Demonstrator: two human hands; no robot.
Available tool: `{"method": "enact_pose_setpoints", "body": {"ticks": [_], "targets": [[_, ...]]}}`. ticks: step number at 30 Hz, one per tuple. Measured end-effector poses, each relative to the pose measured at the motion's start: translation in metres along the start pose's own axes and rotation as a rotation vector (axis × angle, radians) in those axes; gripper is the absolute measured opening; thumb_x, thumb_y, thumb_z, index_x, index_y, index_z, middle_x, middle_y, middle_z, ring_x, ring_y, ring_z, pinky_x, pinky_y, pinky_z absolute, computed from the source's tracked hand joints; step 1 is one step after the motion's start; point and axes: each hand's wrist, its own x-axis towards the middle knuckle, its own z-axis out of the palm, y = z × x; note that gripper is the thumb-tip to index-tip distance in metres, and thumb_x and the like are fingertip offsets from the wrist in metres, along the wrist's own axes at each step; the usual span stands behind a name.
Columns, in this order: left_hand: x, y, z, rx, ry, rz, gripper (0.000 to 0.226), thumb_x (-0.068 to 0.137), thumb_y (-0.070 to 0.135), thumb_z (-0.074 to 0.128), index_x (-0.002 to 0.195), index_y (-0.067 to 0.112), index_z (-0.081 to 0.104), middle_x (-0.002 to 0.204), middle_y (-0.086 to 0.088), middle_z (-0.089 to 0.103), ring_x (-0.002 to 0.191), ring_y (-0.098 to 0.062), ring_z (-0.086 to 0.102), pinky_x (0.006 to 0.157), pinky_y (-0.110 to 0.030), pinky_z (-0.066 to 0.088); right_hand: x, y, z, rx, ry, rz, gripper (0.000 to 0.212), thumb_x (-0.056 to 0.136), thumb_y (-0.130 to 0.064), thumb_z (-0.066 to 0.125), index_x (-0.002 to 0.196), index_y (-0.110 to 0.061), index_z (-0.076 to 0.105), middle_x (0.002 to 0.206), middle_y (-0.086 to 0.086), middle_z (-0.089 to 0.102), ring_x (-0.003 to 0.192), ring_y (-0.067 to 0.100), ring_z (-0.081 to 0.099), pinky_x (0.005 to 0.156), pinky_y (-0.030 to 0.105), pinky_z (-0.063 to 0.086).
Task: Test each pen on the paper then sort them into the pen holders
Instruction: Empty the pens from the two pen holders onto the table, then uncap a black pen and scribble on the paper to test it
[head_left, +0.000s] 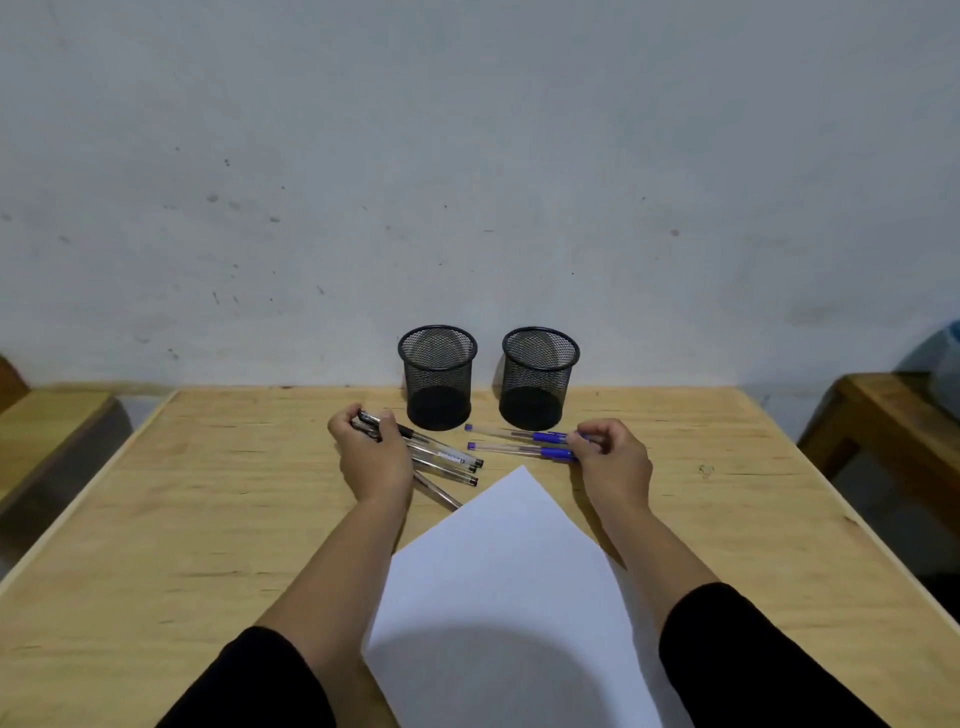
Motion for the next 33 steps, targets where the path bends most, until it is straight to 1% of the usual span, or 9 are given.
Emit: {"method": "enact_pose_setpoints", "body": {"ticks": [4, 8, 10, 13, 18, 26, 29, 31, 33], "targets": [[0.008, -0.003, -0.01, 0.224, 0.003, 0.186, 0.034, 0.089, 0.017, 0.054, 0.12, 0.006, 0.046, 0.124, -0.018, 0.048, 0.105, -0.03, 0.053, 0.086, -0.029, 0.037, -0.001, 0.002, -0.002, -0.212, -0.067, -0.153, 0.009, 0.086, -0.012, 0.065, 0.095, -0.009, 0.066, 0.089, 0.002, 0.065, 0.08, 0.012, 0.055, 0.056, 0.004, 0.034], [0.017, -0.009, -0.031, 0.437, -0.045, 0.33, 0.023, 0.09, 0.021, 0.053, 0.108, 0.007, 0.057, 0.123, -0.017, 0.048, 0.112, -0.028, 0.048, 0.098, -0.034, 0.037, -0.013, -0.001, 0.002, -0.308, -0.083, -0.316, 0.013, 0.088, -0.01, 0.06, 0.099, -0.009, 0.066, 0.094, 0.002, 0.063, 0.084, 0.012, 0.053, 0.067, 0.017, 0.035], [0.018, -0.01, -0.045, 0.468, -0.113, 0.394, 0.017, 0.091, 0.02, 0.053, 0.101, 0.009, 0.062, 0.117, -0.013, 0.052, 0.107, -0.023, 0.049, 0.092, -0.027, 0.035, -0.029, -0.007, 0.012, -0.296, -0.119, -0.444, 0.008, 0.084, -0.009, 0.061, 0.089, -0.011, 0.066, 0.088, -0.001, 0.061, 0.082, 0.015, 0.054, 0.07, 0.021, 0.037], [0.02, -0.016, -0.066, 0.55, -0.246, 0.524, 0.014, 0.09, 0.02, 0.056, 0.095, 0.013, 0.068, 0.11, -0.009, 0.059, 0.104, -0.023, 0.051, 0.084, -0.022, 0.033, -0.058, -0.019, 0.032, -0.328, -0.303, -0.549, 0.006, 0.081, -0.011, 0.061, 0.083, -0.01, 0.068, 0.085, 0.0, 0.061, 0.084, 0.015, 0.054, 0.073, 0.024, 0.041], [0.022, -0.024, -0.091, 0.69, -0.41, 0.677, 0.015, 0.088, 0.021, 0.059, 0.093, 0.015, 0.072, 0.101, -0.004, 0.068, 0.104, -0.021, 0.051, 0.083, -0.02, 0.032, -0.085, -0.029, 0.061, -0.519, -0.582, -0.63, 0.018, 0.087, -0.027, 0.062, 0.097, -0.016, 0.069, 0.1, -0.001, 0.06, 0.095, 0.012, 0.048, 0.081, 0.023, 0.042], [0.026, -0.02, -0.11, 0.726, -0.522, 0.726, 0.015, 0.088, 0.02, 0.059, 0.099, 0.02, 0.069, 0.099, 0.001, 0.067, 0.1, -0.017, 0.051, 0.08, -0.021, 0.032, -0.082, -0.052, 0.075, -0.695, -0.571, -0.782, 0.019, 0.087, -0.033, 0.06, 0.095, -0.019, 0.071, 0.096, -0.001, 0.064, 0.097, 0.017, 0.047, 0.085, 0.033, 0.038], [0.022, -0.011, -0.114, 0.587, -0.45, 0.702, 0.016, 0.088, 0.015, 0.057, 0.099, 0.019, 0.068, 0.096, 0.0, 0.063, 0.088, -0.012, 0.053, 0.075, -0.015, 0.035, -0.077, -0.07, 0.068, -0.545, -0.565, -0.714, 0.014, 0.082, -0.031, 0.068, 0.088, -0.018, 0.071, 0.081, -0.004, 0.064, 0.077, 0.006, 0.05, 0.069, 0.02, 0.038], [0.013, -0.001, -0.114, 0.466, -0.408, 0.69, 0.017, 0.087, 0.012, 0.058, 0.096, 0.021, 0.068, 0.093, 0.003, 0.064, 0.082, -0.007, 0.053, 0.072, -0.005, 0.035, -0.077, -0.082, 0.058, -0.271, -0.565, -0.529, 0.009, 0.077, -0.024, 0.075, 0.081, -0.017, 0.072, 0.064, -0.009, 0.06, 0.056, -0.001, 0.049, 0.053, 0.009, 0.035], [-0.002, 0.011, -0.113, 0.333, -0.405, 0.637, 0.016, 0.086, 0.01, 0.06, 0.091, 0.023, 0.067, 0.089, 0.007, 0.065, 0.08, -0.004, 0.056, 0.071, -0.001, 0.037, -0.081, -0.086, 0.046, 0.116, -0.58, -0.266, 0.005, 0.076, -0.017, 0.076, 0.077, -0.015, 0.071, 0.058, -0.006, 0.056, 0.052, 0.002, 0.048, 0.051, 0.011, 0.038]]}}
